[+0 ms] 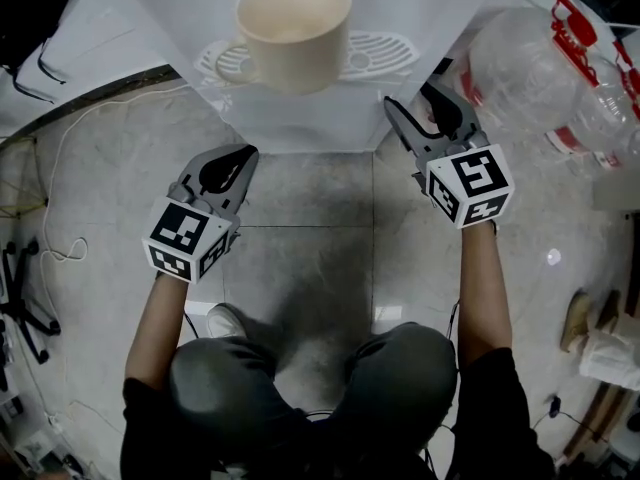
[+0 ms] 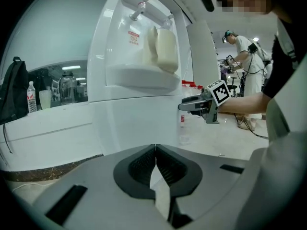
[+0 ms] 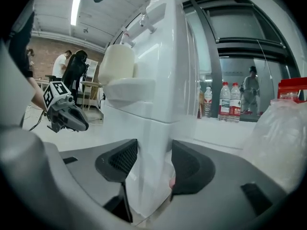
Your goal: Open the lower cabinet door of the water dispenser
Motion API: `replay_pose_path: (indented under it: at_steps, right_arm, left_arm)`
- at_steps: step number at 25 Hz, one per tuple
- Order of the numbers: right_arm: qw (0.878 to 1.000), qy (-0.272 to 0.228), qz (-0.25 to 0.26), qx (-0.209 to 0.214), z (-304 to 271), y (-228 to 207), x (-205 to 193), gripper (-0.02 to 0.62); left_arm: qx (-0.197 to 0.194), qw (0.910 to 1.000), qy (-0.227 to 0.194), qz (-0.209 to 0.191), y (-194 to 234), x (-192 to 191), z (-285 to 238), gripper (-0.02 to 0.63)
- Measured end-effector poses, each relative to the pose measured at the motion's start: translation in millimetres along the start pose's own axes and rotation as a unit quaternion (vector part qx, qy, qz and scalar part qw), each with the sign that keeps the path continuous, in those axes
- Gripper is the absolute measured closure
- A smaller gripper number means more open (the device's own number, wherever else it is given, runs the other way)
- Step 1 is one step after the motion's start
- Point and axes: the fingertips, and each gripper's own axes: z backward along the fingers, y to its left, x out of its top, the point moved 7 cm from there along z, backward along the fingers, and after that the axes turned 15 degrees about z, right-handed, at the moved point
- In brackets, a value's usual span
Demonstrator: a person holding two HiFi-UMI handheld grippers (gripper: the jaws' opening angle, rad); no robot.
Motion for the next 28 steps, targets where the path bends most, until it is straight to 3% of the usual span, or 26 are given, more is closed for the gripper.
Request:
replay_pose_path:
  at_steps: [10,18,24,28]
  right_arm:
    - [1.0,-0.004,0.013,0.012,20,9,-1,0.383]
    - [1.0,0.009,0.016,0.008,30,20,1,0.393]
    - [0.999,0.036,-0.002,-0.007,35,28,8,0.393]
    - [0.997,0.067,-0.025,-0.006,41,33,14,0.402]
  left_arm:
    - [-0.008,0.9998,0.011,-0.016,-10,-1,-1,0.589]
    - [-0.002,1.0,0.008,0.001,-4,-4,9,0.589]
    - [0.011,0.9986,0.05,-0.016,-9,-6,16,0.589]
    - [0.005,0.997,0.071,0.03,-21,-2,27,0.589]
